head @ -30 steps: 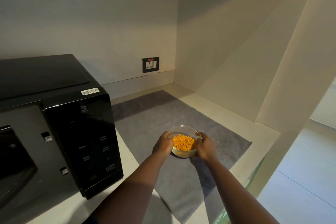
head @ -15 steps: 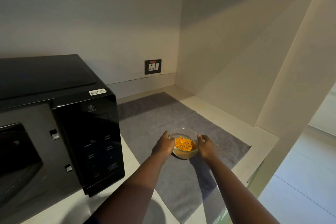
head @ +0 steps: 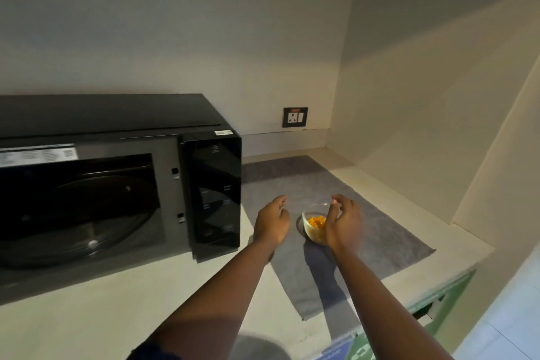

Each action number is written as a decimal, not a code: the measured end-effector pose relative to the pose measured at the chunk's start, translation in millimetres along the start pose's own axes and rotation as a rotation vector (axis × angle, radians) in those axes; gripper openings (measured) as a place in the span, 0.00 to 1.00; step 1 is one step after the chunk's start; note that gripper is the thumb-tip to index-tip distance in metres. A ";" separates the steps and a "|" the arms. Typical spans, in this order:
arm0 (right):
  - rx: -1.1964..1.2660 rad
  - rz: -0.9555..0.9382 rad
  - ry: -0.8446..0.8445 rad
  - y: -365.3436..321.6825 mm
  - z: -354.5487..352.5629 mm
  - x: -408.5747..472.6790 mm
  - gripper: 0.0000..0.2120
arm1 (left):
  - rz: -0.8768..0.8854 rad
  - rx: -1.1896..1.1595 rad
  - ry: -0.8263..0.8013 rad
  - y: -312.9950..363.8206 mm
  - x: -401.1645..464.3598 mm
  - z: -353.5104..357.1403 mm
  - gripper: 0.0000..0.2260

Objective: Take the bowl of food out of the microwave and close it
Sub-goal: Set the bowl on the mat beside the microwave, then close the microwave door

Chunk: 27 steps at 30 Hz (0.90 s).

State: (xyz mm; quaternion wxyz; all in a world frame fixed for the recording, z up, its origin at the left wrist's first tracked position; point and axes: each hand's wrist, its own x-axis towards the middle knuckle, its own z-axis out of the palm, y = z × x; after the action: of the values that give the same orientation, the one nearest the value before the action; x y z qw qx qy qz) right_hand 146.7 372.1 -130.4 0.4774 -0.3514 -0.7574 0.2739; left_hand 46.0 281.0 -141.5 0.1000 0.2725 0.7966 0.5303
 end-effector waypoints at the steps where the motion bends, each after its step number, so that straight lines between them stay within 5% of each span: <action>1: 0.038 -0.018 0.007 -7.6 -1.3 -5.2 0.13 | 0.038 0.027 0.038 2.9 -9.4 -7.6 0.18; 11: 0.333 -0.243 0.009 -87.0 -1.6 -54.2 0.12 | 0.229 0.187 0.395 16.1 -81.5 -90.0 0.19; 27: 0.637 -0.364 -0.188 -216.0 42.0 -140.0 0.11 | 0.112 0.550 0.735 15.9 -154.8 -248.4 0.18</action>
State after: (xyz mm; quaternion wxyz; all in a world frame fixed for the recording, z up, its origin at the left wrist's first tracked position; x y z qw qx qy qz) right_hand 91.3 127.4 -59.2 0.5321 -0.0185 -0.7248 0.4373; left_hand 68.5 5.7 -43.5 -0.2939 0.1253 0.8743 0.3653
